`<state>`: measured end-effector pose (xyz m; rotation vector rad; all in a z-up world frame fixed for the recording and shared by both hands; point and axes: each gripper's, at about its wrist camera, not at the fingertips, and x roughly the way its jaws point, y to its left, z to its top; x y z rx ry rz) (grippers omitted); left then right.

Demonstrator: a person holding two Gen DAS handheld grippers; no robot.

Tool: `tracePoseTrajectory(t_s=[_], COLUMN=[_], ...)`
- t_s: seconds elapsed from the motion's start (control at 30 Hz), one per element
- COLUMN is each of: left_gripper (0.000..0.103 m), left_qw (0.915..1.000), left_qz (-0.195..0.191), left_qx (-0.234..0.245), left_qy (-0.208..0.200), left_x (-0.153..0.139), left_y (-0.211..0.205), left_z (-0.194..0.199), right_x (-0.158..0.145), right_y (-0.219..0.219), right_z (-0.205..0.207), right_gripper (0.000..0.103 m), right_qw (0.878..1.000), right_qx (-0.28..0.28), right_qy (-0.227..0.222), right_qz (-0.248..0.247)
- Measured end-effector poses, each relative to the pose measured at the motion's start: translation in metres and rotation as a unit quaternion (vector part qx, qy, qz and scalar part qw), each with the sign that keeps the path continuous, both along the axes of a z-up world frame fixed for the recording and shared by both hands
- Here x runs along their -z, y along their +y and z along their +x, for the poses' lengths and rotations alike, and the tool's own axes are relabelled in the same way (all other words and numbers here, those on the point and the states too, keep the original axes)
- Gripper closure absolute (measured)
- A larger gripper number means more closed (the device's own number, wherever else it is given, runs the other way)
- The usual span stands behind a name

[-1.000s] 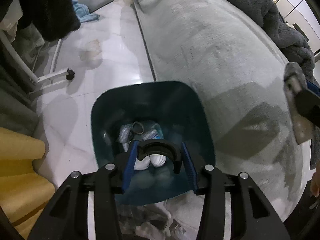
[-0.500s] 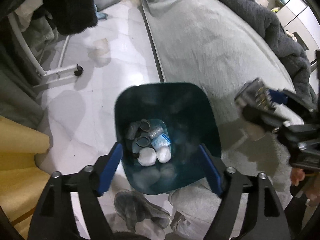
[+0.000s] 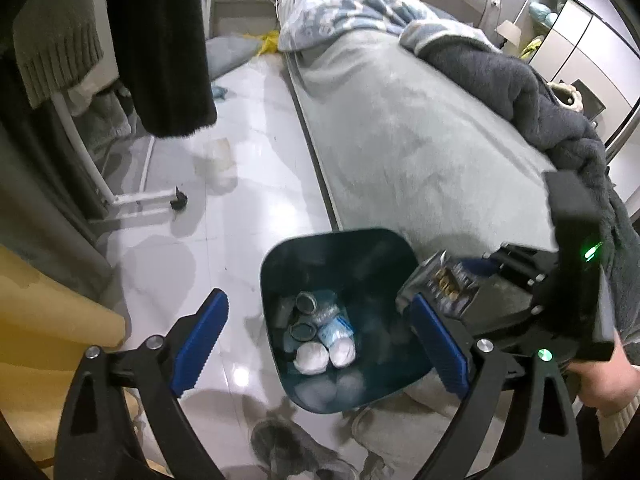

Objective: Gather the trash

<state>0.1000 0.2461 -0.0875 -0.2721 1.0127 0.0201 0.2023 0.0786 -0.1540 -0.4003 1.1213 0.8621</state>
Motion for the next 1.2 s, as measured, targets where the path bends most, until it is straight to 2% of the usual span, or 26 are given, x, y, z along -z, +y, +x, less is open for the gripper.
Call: tracePoseTrajectory(t_s=[0.07,0.17,0.27,0.47,0.7,0.87,1.0,1.1,1.2], left_gripper=[0.009,0.008,0.008,0.006,0.005,0.004,0.004,0.003,0.003], left_qw=[0.9998,0.9987,0.9954,0.9855,0.9736,0.9651,0.9646,0.9596,0.9579], left_qz=[0.010,0.003,0.006,0.015,0.060,0.082,0.084,0.104,0.106], left_qx=[0.003,0.006,0.012,0.019,0.024,0.029,0.032,0.030,0.025], left_qy=[-0.015,-0.050,-0.095,-0.168,-0.219,-0.247,-0.248,-0.260,-0.266], left_x=[-0.007,-0.022,-0.042,-0.074,-0.102,-0.116,-0.124,-0.130,-0.132], left_y=[-0.002,-0.004,-0.010,-0.025,-0.053,-0.076,-0.089,-0.102,-0.109], left_z=[-0.001,-0.004,-0.008,-0.017,-0.027,-0.032,-0.031,-0.037,-0.045], right_x=[0.001,0.001,-0.004,-0.030,-0.069,-0.101,-0.126,-0.154,-0.183], right_y=[0.001,0.001,0.002,-0.011,-0.062,-0.107,-0.136,-0.160,-0.187], right_z=[0.000,0.003,0.003,0.006,0.011,0.011,0.002,-0.009,-0.028], right_gripper=[0.032,0.025,0.021,0.017,0.011,0.008,0.005,0.004,0.004], right_qw=[1.000,1.000,1.000,0.999,0.994,0.983,0.973,0.962,0.949], right_qx=[-0.004,-0.003,-0.003,0.015,0.080,0.144,0.170,0.194,0.215], right_qy=[-0.002,-0.002,-0.006,-0.033,-0.069,-0.102,-0.143,-0.175,-0.207], right_qz=[-0.007,-0.012,-0.014,-0.004,0.024,0.049,0.055,0.078,0.100])
